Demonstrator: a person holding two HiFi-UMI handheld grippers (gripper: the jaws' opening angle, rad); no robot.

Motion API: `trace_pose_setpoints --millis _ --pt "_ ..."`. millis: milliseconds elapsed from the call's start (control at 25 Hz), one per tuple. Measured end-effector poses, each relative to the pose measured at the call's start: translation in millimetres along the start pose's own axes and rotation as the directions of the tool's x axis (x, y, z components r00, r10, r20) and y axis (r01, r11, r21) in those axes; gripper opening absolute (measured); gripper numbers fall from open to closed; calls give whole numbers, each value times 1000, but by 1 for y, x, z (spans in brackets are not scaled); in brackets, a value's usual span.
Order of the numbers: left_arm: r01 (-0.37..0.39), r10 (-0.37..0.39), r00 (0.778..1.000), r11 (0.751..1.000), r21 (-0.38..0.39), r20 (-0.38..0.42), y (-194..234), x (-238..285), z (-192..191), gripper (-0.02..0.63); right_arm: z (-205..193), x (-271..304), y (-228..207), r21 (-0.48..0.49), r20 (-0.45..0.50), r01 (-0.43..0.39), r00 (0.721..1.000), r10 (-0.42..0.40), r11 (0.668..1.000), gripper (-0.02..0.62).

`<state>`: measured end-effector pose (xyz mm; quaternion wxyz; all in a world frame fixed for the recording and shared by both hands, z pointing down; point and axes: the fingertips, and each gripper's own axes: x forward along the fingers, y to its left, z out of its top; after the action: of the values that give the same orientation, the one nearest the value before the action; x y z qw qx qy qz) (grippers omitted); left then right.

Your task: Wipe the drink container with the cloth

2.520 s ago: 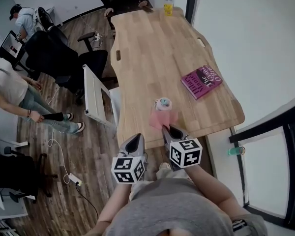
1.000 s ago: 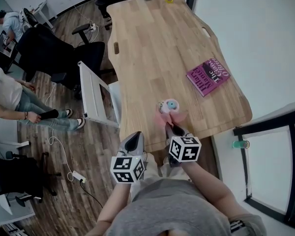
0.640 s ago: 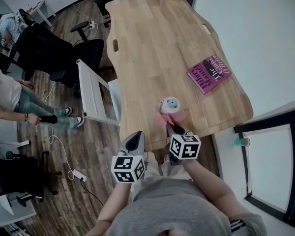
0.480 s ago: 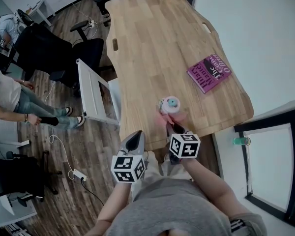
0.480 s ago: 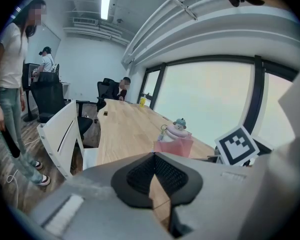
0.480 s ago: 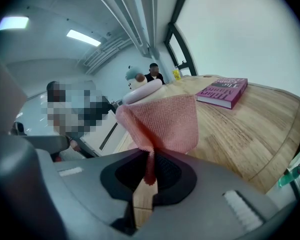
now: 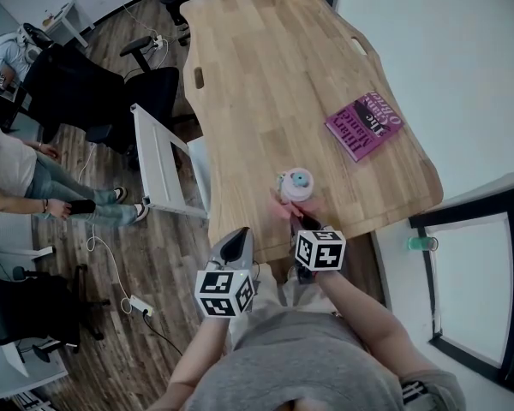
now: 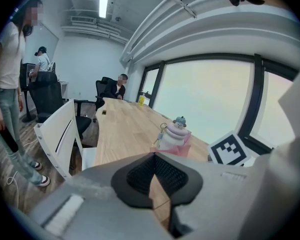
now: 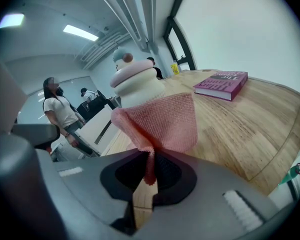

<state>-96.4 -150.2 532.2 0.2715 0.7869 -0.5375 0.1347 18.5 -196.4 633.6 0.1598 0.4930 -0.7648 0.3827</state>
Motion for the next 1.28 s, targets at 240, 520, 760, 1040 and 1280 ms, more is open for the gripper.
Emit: trace_pose_setpoints --millis 240,520,760,1040,1280 --pt "7 -7 1000 1000 3 0 -4 3 1 0 -11 8 -7 -17 -48 11 999 -12 1000 32" --pt "6 -6 1000 1000 1 5 -4 3 2 0 -21 16 -17 -33 -92 37 995 -39 999 32" --pt "-4 4 1000 1000 0 12 -3 0 3 0 -26 20 -23 -48 -107 48 993 -53 998 32" --pt "-12 12 1000 1000 0 23 -6 -4 3 0 -26 21 -22 -73 -111 40 993 -48 997 32" --pt "-22 22 999 1000 -2 34 -9 -6 6 0 -27 15 -24 -88 -117 36 992 -46 996 32"
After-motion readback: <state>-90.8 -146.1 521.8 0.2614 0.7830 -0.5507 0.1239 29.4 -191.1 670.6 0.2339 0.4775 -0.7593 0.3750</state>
